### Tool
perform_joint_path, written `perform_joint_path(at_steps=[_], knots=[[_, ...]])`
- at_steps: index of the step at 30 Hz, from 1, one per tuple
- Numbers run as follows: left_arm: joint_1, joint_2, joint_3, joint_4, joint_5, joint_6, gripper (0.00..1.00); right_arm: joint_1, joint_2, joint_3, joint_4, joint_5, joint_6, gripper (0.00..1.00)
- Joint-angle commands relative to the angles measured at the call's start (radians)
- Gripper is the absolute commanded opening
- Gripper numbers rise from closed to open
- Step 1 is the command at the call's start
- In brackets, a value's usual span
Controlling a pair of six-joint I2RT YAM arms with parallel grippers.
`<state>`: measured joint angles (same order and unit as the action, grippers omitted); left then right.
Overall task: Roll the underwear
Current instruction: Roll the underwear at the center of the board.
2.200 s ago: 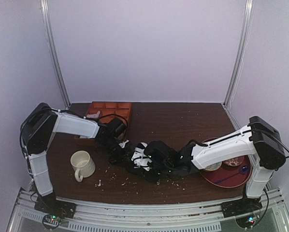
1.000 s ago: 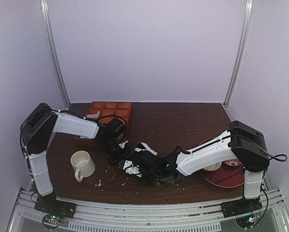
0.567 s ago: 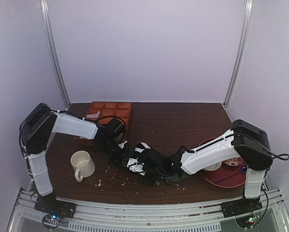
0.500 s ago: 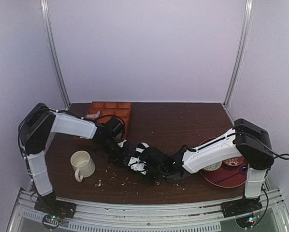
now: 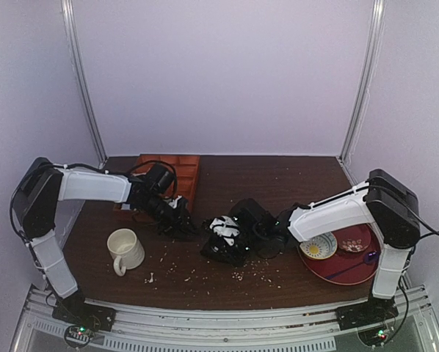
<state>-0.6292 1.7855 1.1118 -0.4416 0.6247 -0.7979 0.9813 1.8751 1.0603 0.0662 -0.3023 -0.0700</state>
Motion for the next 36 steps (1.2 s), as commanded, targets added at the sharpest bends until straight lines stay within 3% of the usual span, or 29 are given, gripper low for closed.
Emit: perform_joint_path(at_steps=[1, 22, 36], knots=[[0.000, -0.031, -0.019, 0.029, -0.012, -0.010, 0.41, -0.052, -0.004, -0.006, -0.029, -0.168, 0.088, 0.00], [0.000, -0.014, -0.001, 0.049, -0.041, -0.017, 0.41, -0.175, 0.044, -0.141, 0.193, -0.333, 0.337, 0.00], [0.001, -0.005, 0.002, 0.052, -0.038, -0.012, 0.40, -0.242, 0.085, -0.141, 0.172, -0.387, 0.477, 0.00]])
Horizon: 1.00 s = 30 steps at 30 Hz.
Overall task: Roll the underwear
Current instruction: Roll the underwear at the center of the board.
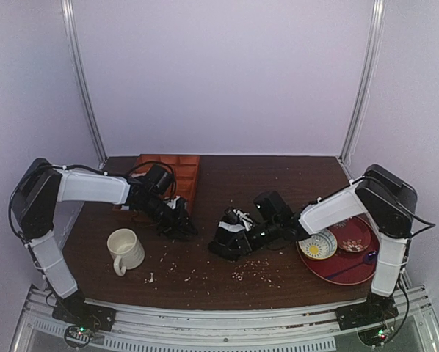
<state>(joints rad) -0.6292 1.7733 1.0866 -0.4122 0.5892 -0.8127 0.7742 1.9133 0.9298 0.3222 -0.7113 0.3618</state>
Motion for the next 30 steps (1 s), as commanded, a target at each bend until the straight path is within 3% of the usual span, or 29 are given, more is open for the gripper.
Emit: perform_joint_path(at_steps=[1, 5, 12, 22, 30], knots=[[0.002, 0.010, 0.028, 0.023, -0.001, 0.003, 0.41, -0.040, 0.054, -0.001, -0.098, 0.014, 0.052, 0.00], [0.001, 0.011, 0.027, 0.025, 0.004, 0.002, 0.41, -0.059, 0.091, 0.057, -0.183, -0.019, 0.066, 0.00], [0.000, 0.012, 0.031, 0.023, 0.006, 0.006, 0.41, -0.091, 0.122, 0.070, -0.146, -0.107, 0.125, 0.00], [0.000, 0.039, 0.066, 0.014, 0.009, 0.029, 0.41, -0.092, 0.064, 0.064, -0.214, -0.131, 0.008, 0.00], [0.001, 0.059, 0.094, 0.016, 0.018, 0.029, 0.41, -0.105, 0.072, 0.066, -0.174, -0.206, 0.080, 0.00]])
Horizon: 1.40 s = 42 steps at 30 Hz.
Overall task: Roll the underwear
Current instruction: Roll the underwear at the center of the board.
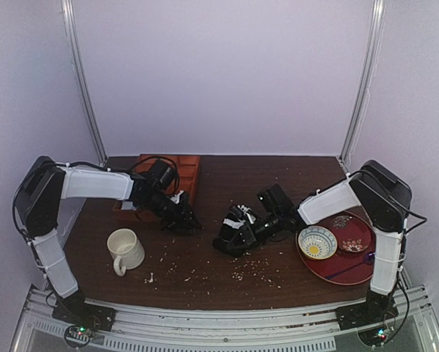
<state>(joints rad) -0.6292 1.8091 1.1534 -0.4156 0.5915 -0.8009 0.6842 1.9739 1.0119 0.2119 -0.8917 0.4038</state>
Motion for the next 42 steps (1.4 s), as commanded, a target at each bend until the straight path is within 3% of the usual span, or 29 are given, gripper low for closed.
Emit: perform_joint_path(at_steps=[1, 15, 20, 27, 42], knots=[[0.000, 0.025, 0.025, 0.021, 0.018, 0.016, 0.41, -0.019, 0.019, -0.013, -0.063, -0.034, 0.049, 0.00], [0.000, 0.023, 0.008, 0.039, 0.023, 0.007, 0.41, -0.047, 0.035, 0.021, -0.037, -0.119, 0.114, 0.00], [0.001, 0.018, 0.006, 0.036, 0.024, 0.008, 0.41, -0.076, 0.065, -0.006, 0.060, -0.136, 0.186, 0.00], [0.000, 0.022, 0.000, 0.042, 0.026, 0.003, 0.41, -0.107, 0.046, -0.019, 0.030, -0.126, 0.166, 0.00], [0.001, 0.033, 0.007, 0.048, 0.033, 0.017, 0.41, -0.164, 0.123, -0.111, 0.387, -0.203, 0.427, 0.00]])
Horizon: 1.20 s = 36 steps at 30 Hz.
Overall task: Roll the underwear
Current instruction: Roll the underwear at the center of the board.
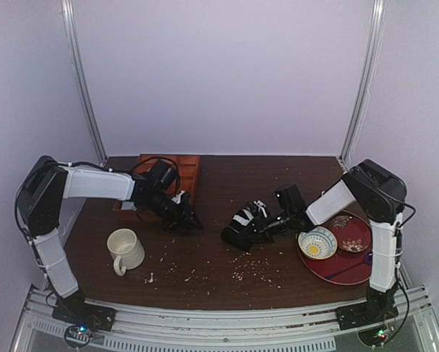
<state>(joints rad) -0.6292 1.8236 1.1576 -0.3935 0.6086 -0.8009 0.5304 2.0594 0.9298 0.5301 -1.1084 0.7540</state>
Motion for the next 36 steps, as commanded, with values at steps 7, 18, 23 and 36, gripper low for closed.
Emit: perform_joint_path(at_steps=[7, 18, 23, 36], knots=[[0.000, 0.023, 0.018, 0.033, 0.021, 0.010, 0.41, -0.024, 0.028, -0.033, 0.052, 0.031, 0.075, 0.00], [0.000, 0.026, 0.024, 0.022, 0.021, 0.014, 0.41, -0.056, 0.018, 0.012, -0.152, 0.064, -0.034, 0.00], [0.001, 0.031, 0.022, 0.025, 0.023, 0.014, 0.41, -0.054, 0.013, 0.049, -0.328, 0.098, -0.152, 0.00], [0.000, 0.050, 0.033, 0.041, 0.041, 0.023, 0.41, 0.027, 0.045, 0.191, -0.578, 0.161, -0.329, 0.00]])
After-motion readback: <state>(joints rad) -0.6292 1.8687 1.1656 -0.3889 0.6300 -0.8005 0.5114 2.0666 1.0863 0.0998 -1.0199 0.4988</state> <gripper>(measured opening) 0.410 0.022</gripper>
